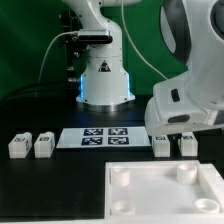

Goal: Assemble one leg

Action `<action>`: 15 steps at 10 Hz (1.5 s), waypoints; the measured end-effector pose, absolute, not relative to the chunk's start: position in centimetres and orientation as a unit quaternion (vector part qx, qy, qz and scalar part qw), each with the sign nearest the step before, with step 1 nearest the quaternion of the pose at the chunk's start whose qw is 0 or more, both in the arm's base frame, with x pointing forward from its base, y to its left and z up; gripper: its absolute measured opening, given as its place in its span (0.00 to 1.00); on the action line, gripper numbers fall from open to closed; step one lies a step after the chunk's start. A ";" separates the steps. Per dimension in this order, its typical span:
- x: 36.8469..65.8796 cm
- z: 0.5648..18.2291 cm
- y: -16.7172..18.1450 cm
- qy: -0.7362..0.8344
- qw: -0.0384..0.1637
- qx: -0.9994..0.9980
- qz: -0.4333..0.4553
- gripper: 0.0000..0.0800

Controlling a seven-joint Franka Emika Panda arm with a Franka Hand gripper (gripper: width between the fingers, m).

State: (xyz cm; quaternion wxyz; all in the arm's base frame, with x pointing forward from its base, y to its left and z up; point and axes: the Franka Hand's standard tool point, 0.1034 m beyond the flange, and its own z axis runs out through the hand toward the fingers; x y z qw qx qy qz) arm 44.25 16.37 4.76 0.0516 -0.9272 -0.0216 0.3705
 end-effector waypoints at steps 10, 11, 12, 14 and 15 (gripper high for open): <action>39.7 1.4 17.2 0.003 0.024 -0.909 0.415 0.81; 39.7 1.4 17.2 0.003 0.024 -0.909 0.415 0.64; 39.7 1.4 17.2 0.003 0.024 -0.909 0.415 0.64; 39.7 1.4 17.2 0.003 0.024 -0.909 0.415 0.36; 39.7 1.4 17.2 0.003 0.024 -0.909 0.415 0.36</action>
Offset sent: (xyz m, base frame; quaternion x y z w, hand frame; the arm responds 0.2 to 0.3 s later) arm -0.0342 0.0069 -0.0230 -0.0096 -0.0322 0.0519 0.9981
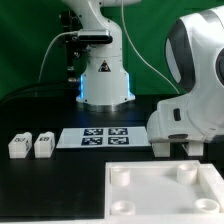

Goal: Assemble one leg

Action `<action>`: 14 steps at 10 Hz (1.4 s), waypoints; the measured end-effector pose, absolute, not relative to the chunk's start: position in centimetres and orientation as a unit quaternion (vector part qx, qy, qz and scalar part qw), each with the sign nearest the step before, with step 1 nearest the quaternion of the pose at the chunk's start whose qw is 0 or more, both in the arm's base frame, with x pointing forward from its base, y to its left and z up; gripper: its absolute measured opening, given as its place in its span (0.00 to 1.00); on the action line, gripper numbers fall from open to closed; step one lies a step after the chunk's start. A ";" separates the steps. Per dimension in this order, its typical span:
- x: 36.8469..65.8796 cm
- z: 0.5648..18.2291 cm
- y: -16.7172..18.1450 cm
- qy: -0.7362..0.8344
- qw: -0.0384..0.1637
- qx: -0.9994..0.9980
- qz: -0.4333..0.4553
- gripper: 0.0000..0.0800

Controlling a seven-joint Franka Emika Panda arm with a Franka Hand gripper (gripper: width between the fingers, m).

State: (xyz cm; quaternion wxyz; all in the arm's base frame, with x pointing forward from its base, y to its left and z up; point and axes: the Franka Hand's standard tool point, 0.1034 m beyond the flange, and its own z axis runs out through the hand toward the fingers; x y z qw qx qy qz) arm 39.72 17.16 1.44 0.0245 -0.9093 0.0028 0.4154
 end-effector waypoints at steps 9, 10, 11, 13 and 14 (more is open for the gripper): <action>44.4 7.3 14.9 -0.040 0.056 -0.922 0.381 0.36; 46.9 9.0 14.4 -0.032 0.061 -0.955 0.290 0.36; 45.5 11.8 13.6 -0.032 0.053 -0.967 0.246 0.36; 46.9 14.6 13.6 -0.025 0.051 -0.990 0.131 0.36; 46.8 14.4 13.5 -0.024 0.050 -0.996 0.072 0.36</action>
Offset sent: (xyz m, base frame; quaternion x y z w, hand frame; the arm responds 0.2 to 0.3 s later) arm 0.0000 0.0000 0.0000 0.0000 0.0000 0.0000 1.0000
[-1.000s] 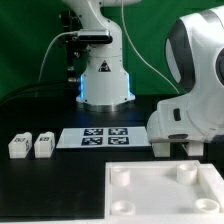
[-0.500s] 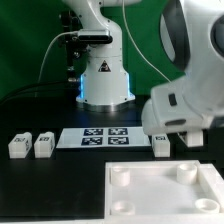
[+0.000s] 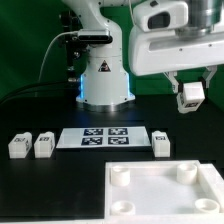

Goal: Assemble one leg

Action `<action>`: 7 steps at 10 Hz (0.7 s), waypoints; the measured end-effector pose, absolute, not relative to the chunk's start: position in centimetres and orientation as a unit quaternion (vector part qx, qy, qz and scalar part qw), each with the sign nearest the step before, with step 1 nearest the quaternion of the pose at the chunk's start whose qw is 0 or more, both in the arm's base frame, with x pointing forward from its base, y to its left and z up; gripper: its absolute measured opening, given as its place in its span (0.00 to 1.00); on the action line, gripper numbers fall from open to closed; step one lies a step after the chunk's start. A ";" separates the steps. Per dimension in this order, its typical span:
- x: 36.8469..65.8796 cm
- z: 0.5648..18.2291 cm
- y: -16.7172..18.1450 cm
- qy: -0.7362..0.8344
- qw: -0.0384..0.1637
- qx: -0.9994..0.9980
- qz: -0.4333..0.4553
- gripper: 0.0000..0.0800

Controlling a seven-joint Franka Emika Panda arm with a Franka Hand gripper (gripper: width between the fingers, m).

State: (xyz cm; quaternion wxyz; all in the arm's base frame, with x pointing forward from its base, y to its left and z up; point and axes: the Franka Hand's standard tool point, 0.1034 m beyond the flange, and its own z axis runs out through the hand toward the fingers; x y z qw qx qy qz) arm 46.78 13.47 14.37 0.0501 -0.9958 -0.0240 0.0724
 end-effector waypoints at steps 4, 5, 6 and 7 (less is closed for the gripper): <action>48.7 14.8 12.5 -0.034 0.051 -0.992 -0.114 0.36; 52.0 16.2 11.5 -0.035 0.053 -0.981 -0.183 0.36; 53.9 16.7 11.2 -0.030 0.056 -0.969 -0.239 0.36; 55.3 17.2 11.5 -0.025 0.060 -0.961 -0.268 0.36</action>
Offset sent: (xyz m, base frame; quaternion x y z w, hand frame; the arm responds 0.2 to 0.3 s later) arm 0.0747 -0.0327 0.0307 -0.0477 0.2188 -0.0607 0.9727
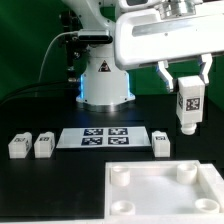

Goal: Assemble one leg

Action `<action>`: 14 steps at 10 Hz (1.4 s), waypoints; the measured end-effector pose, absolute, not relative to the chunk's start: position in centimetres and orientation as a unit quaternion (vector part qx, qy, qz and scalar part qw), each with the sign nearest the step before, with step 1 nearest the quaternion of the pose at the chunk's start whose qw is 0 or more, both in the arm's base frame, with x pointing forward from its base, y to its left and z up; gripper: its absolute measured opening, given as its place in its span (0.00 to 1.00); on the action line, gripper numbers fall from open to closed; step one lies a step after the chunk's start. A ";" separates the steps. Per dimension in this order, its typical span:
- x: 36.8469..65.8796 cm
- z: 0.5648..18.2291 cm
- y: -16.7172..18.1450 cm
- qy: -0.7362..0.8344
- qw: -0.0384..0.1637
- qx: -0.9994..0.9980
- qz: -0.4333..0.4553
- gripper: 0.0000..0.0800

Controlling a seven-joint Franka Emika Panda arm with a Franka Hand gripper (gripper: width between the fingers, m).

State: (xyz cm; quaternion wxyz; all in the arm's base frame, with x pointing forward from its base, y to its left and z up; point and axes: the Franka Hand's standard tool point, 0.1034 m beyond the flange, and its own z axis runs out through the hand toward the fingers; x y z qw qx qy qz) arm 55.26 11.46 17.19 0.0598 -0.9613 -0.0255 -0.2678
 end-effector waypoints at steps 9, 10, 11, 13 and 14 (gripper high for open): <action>58.9 14.3 9.3 -0.086 0.012 -0.947 -0.308 0.37; 60.0 14.1 9.5 -0.086 0.013 -0.946 -0.312 0.37; 60.5 13.7 9.8 -0.084 0.015 -0.946 -0.313 0.37; 60.9 13.1 10.4 -0.083 0.018 -0.945 -0.315 0.37; 60.8 13.1 10.3 -0.083 0.018 -0.945 -0.315 0.37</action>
Offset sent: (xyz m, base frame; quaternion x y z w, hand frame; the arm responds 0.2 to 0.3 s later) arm 0.0000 0.0000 0.0000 0.0000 0.0000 0.0000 1.0000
